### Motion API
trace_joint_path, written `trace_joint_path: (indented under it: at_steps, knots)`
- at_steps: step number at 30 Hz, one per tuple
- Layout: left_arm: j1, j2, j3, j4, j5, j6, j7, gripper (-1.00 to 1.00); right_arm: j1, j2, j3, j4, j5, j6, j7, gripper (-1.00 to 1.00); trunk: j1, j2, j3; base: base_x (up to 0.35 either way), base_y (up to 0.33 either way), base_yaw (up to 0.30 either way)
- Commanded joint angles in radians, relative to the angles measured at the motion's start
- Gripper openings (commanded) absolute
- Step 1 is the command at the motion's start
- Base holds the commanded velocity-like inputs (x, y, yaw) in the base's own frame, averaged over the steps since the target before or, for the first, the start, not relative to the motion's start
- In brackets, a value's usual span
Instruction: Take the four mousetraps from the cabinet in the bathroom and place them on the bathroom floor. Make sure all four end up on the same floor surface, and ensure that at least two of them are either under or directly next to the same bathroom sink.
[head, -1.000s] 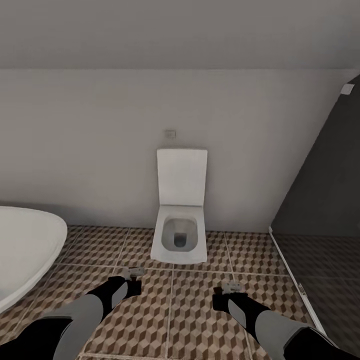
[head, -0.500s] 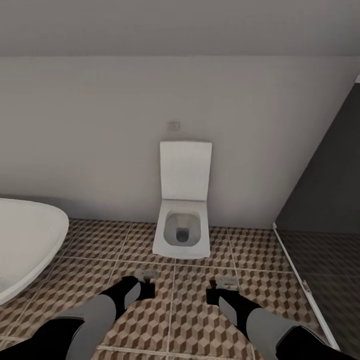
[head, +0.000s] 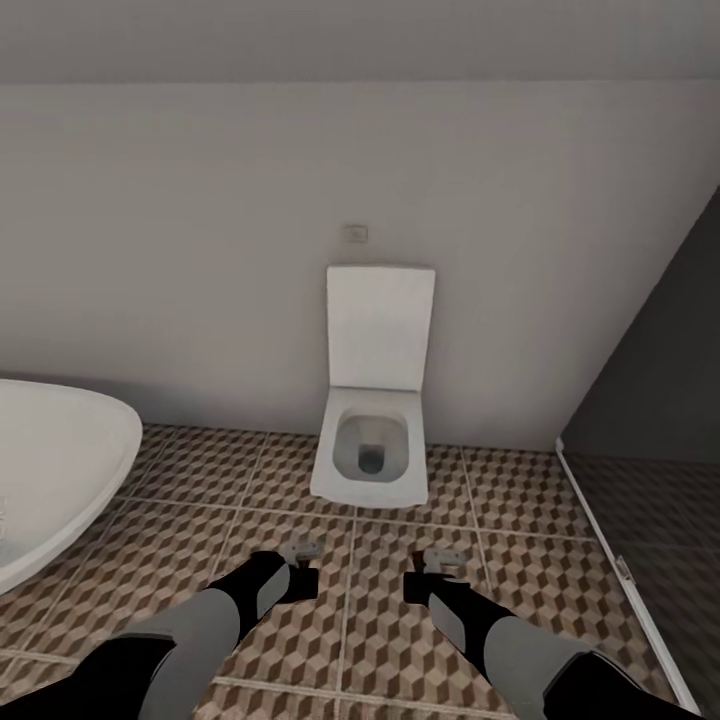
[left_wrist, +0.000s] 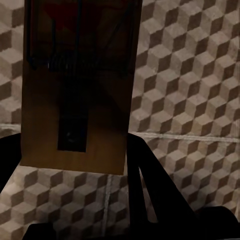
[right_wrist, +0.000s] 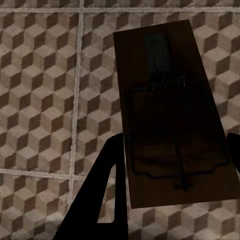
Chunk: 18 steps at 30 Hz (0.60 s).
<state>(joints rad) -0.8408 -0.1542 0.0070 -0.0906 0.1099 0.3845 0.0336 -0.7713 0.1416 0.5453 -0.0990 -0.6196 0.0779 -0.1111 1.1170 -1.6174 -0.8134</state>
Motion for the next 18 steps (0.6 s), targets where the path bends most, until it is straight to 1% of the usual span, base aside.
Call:
trace_joint_path:
  at_steps: [1, 11, 18]
  knots:
    - [0.000, 0.000, -0.001, -0.002, 0.007, 0.006, 0.005, -1.00, 0.000, 0.000, 0.008, -0.002, -0.006, 0.006, -0.005, -1.00, 0.004, -0.008, -0.006, 0.000, 0.000, 0.070]
    - [0.001, -0.002, -0.002, -0.003, 0.005, 0.005, 0.003, -1.00, 0.000, 0.000, 0.007, -0.002, -0.005, 0.005, -0.005, -1.00, 0.042, -0.078, -0.053, 0.000, 0.000, 0.025]
    - [0.002, -0.001, -0.003, -0.032, 0.003, 0.002, 0.002, -1.00, 0.000, -0.001, 0.006, -0.002, -0.005, 0.004, -0.005, -1.00, 0.069, -0.127, -0.086, 0.000, 0.000, -0.007]
